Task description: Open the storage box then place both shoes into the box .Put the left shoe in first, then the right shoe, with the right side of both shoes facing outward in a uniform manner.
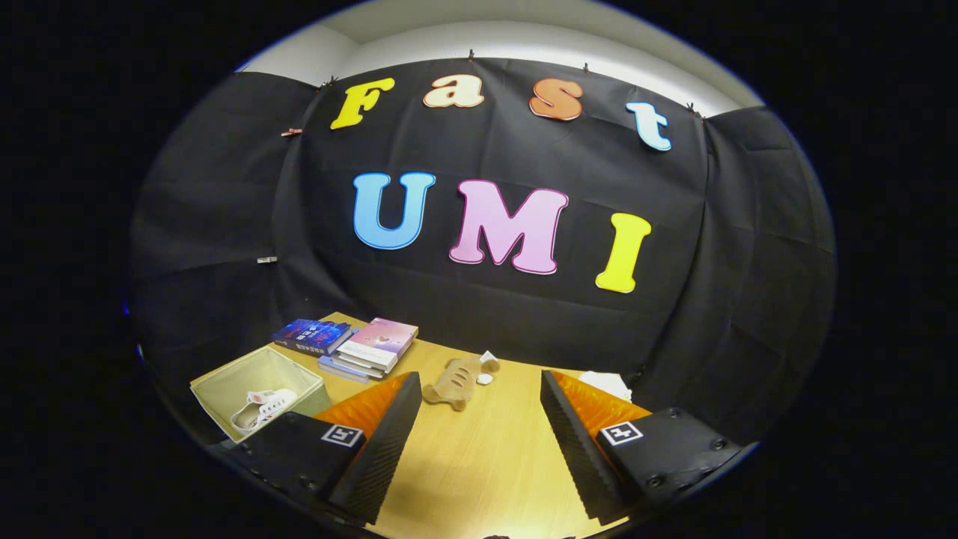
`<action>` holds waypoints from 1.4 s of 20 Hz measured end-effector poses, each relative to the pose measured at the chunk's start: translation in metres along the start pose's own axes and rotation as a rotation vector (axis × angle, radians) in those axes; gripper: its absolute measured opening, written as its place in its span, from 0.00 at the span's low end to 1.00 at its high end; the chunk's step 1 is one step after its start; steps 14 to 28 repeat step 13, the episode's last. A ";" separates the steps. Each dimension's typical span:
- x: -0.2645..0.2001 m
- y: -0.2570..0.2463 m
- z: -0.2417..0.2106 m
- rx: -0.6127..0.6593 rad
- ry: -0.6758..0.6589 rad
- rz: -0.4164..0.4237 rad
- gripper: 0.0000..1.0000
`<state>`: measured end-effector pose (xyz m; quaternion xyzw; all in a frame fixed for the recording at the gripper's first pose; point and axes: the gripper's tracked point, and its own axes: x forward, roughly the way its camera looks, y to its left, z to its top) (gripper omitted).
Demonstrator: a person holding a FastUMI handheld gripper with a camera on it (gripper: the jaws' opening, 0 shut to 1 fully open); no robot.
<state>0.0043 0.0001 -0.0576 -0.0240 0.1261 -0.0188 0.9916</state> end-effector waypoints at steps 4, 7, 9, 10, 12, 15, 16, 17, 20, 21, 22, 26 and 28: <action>-0.013 -0.006 -0.001 0.026 -0.022 -0.006 0.99; -0.020 -0.009 -0.006 0.033 -0.020 -0.008 0.99; -0.020 -0.010 -0.005 0.036 -0.017 0.000 0.98; -0.020 -0.010 -0.005 0.038 -0.016 0.001 0.99; -0.019 -0.010 -0.004 0.044 -0.017 0.004 0.99; -0.019 -0.011 -0.004 0.042 -0.017 0.004 0.99; -0.019 -0.011 -0.004 0.042 -0.017 0.004 0.99; -0.019 -0.011 -0.004 0.042 -0.017 0.004 0.99; -0.019 -0.011 -0.004 0.042 -0.017 0.004 0.99; -0.019 -0.011 -0.004 0.042 -0.017 0.004 0.99; -0.019 -0.011 -0.004 0.042 -0.017 0.004 0.99; -0.019 -0.011 -0.004 0.042 -0.017 0.004 0.99; -0.019 -0.011 -0.004 0.042 -0.017 0.004 0.99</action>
